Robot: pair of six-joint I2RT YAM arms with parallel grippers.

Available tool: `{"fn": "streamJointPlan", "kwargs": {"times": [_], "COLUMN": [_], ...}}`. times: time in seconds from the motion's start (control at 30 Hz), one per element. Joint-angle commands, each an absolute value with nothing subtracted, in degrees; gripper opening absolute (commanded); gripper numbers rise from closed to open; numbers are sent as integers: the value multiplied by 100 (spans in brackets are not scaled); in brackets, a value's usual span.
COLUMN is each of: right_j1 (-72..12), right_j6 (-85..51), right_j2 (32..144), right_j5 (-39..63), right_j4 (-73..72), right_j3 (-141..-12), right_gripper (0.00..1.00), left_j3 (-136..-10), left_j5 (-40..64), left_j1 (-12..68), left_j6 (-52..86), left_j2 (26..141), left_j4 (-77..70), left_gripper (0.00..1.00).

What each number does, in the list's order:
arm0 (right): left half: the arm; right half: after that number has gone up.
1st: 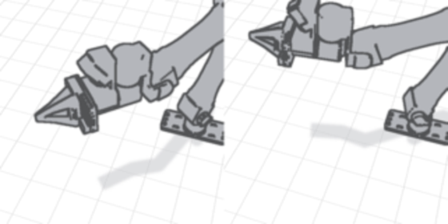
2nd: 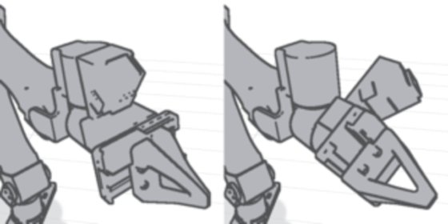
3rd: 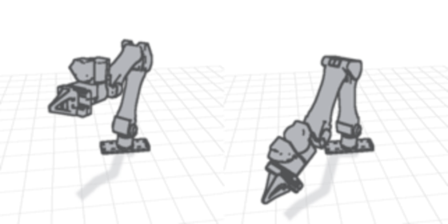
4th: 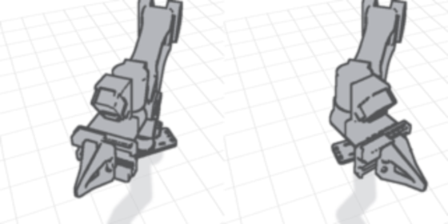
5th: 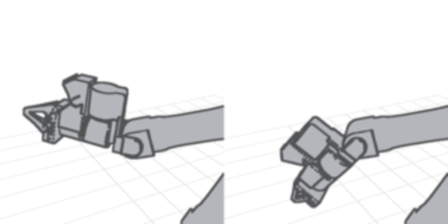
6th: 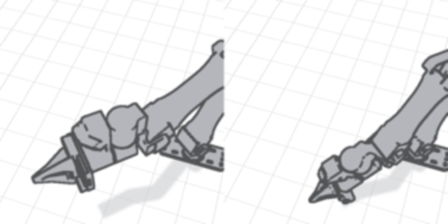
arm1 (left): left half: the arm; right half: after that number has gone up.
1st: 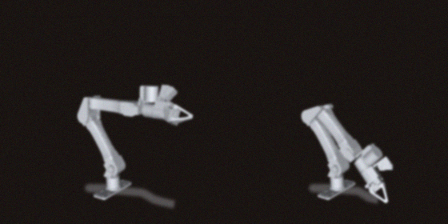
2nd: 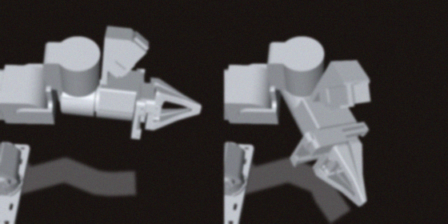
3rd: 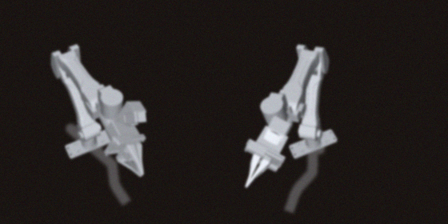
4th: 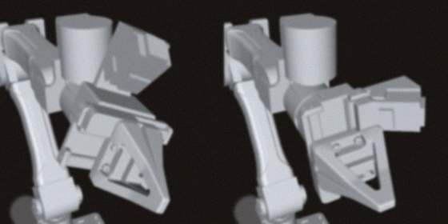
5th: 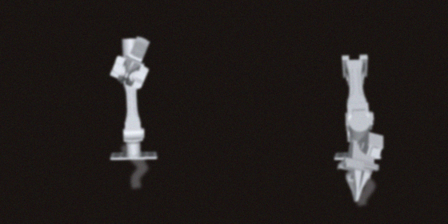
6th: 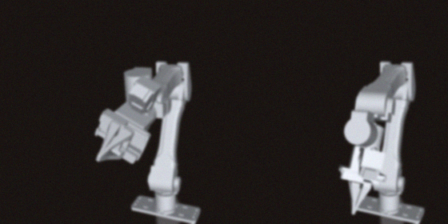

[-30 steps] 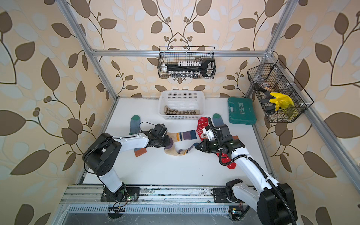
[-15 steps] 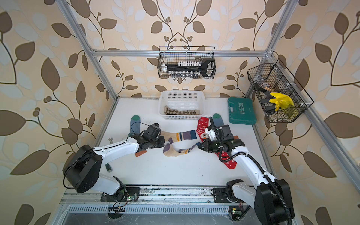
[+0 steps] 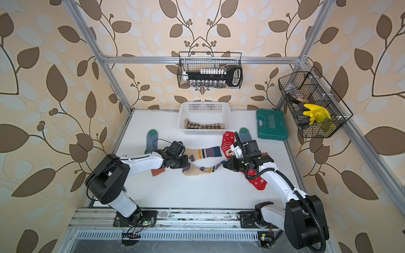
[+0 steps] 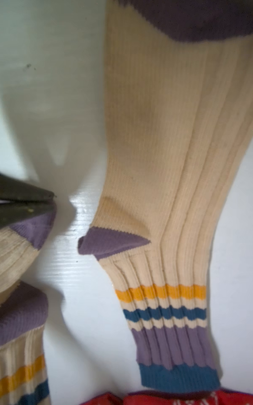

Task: Place the socks together as a pair
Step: Flatten out the sock at the center of the board.

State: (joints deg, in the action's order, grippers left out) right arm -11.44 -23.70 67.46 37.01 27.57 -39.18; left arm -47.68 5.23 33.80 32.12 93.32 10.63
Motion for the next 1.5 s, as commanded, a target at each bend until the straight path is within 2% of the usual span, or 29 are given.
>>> {"fn": "streamJointPlan", "kwargs": {"times": [0.0,0.37,0.5,0.73,0.9,1.07,1.23,1.37,1.4,1.47], "right_j1": [-1105,-1100,-1185,-1697,-2107,-2197,-2185,-1941,-1789,-1605], "right_j6": [-2219,-2081,-2014,-2063,-2389,-2753,-3064,-3049,-2946,-2616], "right_j2": [6877,7367,7534,6419,5790,5765,6297,6779,6890,7027], "right_j5": [3604,3015,3389,3210,3853,4859,5385,5386,5253,4639], "right_j4": [2710,2838,3090,3951,3904,3124,2101,1687,1744,2107], "right_j3": [-4084,-4540,-4860,-4957,-4499,-3816,-3336,-3208,-3223,-3371], "right_gripper": [0,0,0,0,0,0,0,14,19,22], "left_j3": [-4708,-4156,-4179,-4151,-4046,-4001,-3882,-3760,-3745,-3688], "left_j5": [762,432,767,1302,1880,1658,1632,1741,1787,1891], "left_j1": [3419,3415,3412,3427,3436,3421,3082,2552,2376,2059], "left_j6": [3222,3434,3509,3590,3836,4129,4340,4396,4401,4396], "left_j2": [9095,6790,6149,4927,4432,4369,5121,5965,6192,6583], "left_j4": [1072,1725,2054,2489,2395,2113,1463,900,788,525], "left_gripper": [0,0,0,0,0,0,0,0,0,0]}}
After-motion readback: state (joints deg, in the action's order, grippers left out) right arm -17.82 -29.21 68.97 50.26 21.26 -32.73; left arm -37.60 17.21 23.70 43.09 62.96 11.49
